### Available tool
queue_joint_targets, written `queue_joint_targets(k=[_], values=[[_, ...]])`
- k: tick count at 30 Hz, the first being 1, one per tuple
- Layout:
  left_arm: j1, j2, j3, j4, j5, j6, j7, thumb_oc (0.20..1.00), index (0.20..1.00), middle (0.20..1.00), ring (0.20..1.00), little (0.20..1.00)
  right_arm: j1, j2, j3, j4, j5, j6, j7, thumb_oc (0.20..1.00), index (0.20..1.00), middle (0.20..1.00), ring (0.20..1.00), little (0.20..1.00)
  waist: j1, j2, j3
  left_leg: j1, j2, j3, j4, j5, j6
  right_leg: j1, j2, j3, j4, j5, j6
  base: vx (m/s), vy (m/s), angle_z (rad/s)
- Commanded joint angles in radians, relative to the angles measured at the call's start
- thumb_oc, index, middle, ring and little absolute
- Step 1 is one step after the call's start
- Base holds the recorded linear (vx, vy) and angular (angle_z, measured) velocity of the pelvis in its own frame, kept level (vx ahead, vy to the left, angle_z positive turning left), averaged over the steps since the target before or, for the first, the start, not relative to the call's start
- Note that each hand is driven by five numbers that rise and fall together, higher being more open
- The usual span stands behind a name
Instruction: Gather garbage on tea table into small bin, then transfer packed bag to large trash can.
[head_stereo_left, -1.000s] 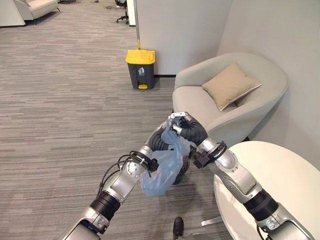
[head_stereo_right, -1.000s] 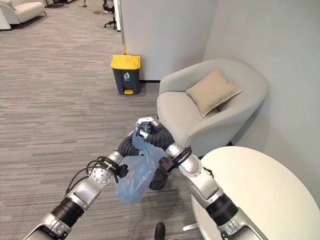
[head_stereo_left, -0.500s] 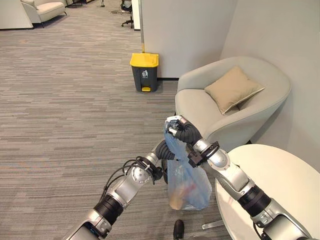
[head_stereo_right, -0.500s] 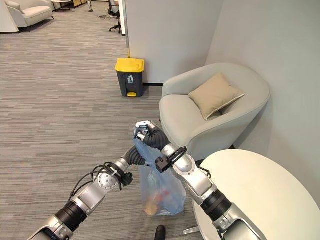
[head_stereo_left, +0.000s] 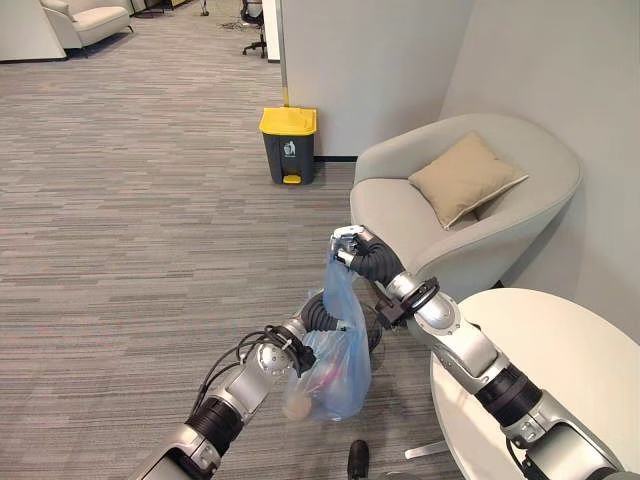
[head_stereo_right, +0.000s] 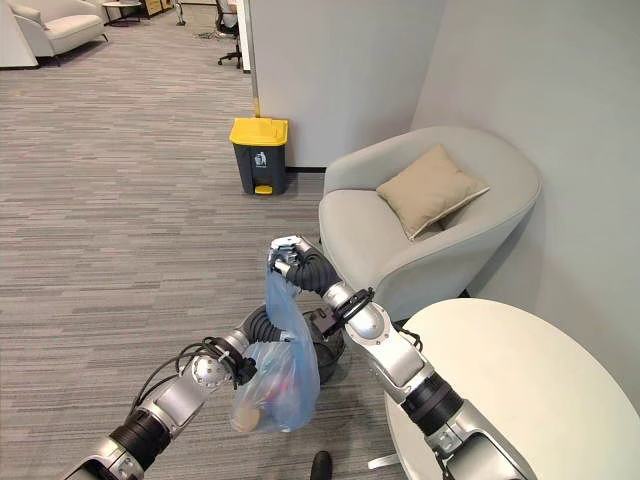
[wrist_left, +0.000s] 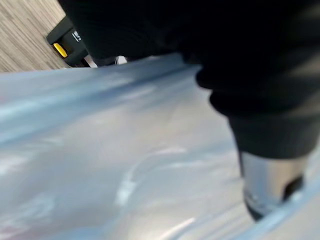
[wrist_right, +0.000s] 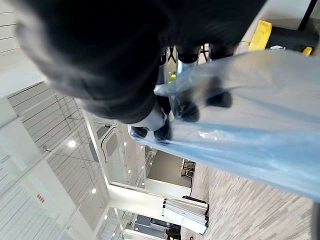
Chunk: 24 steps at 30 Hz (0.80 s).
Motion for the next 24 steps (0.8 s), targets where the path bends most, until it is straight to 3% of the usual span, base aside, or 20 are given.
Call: queue_joint_targets(k=[1, 13, 20, 21, 22, 24], values=[[-0.032, -0.026, -0.057, 0.037, 0.053, -0.023, 0.016, 1.0, 1.0, 1.0, 1.0, 1.0, -0.186, 0.094, -0.057, -0.095, 0.052, -0.087, -0.012, 0.2, 0.2, 0.2, 0.2, 0.2, 0.01, -0.006, -0.002, -0.034, 0.015, -0.013, 0.019, -0.08, -0.005, 0.076, -0.076, 0.037, 0.07, -0.205, 0.119, 0.0, 0.0, 0.0], [-0.103, -0.047, -0.066, 0.001, 0.014, -0.031, 0.061, 1.0, 1.0, 1.0, 1.0, 1.0, -0.231, 0.143, 0.006, -0.118, 0.086, -0.089, 0.006, 0.2, 0.2, 0.2, 0.2, 0.2, 0.017, -0.019, 0.002, -0.042, 0.016, -0.02, 0.026, -0.08, -0.004, 0.07, -0.079, 0.032, 0.076, -0.205, 0.119, 0.0, 0.0, 0.0], [-0.146, -0.062, -0.111, 0.04, 0.06, -0.023, 0.059, 1.0, 1.0, 1.0, 1.0, 1.0, -0.244, 0.16, 0.028, -0.116, 0.101, -0.087, 0.007, 0.2, 0.2, 0.2, 0.2, 0.2, 0.011, -0.022, -0.001, -0.036, 0.017, -0.014, 0.027, -0.084, -0.004, 0.075, -0.079, 0.034, 0.075, -0.205, 0.12, 0.0, 0.0, 0.0], [-0.159, -0.073, -0.124, 0.051, 0.067, -0.021, 0.059, 0.36, 0.36, 0.36, 0.36, 0.36, -0.253, 0.168, 0.038, -0.113, 0.106, -0.086, 0.008, 0.2, 0.2, 0.2, 0.2, 0.2, 0.009, -0.022, -0.002, -0.034, 0.016, -0.012, 0.026, -0.085, -0.003, 0.077, -0.078, 0.035, 0.075, -0.205, 0.12, 0.0, 0.0, 0.0], [-0.17, -0.078, -0.126, 0.053, 0.065, -0.021, 0.064, 0.2, 0.2, 0.2, 0.2, 0.2, -0.257, 0.168, 0.042, -0.111, 0.108, -0.087, 0.007, 0.2, 0.2, 0.2, 0.2, 0.2, 0.006, -0.022, -0.003, -0.033, 0.016, -0.011, 0.026, -0.085, -0.003, 0.078, -0.078, 0.036, 0.074, -0.205, 0.12, 0.0, 0.0, 0.0], [-0.185, -0.086, -0.123, 0.055, 0.054, -0.022, 0.073, 0.2, 0.2, 0.2, 0.2, 0.2, -0.26, 0.166, 0.044, -0.111, 0.11, -0.086, 0.004, 0.2, 0.2, 0.2, 0.2, 0.2, 0.004, -0.022, -0.004, -0.032, 0.016, -0.009, 0.025, -0.086, -0.003, 0.078, -0.078, 0.037, 0.074, -0.205, 0.12, 0.0, 0.0, 0.0]])
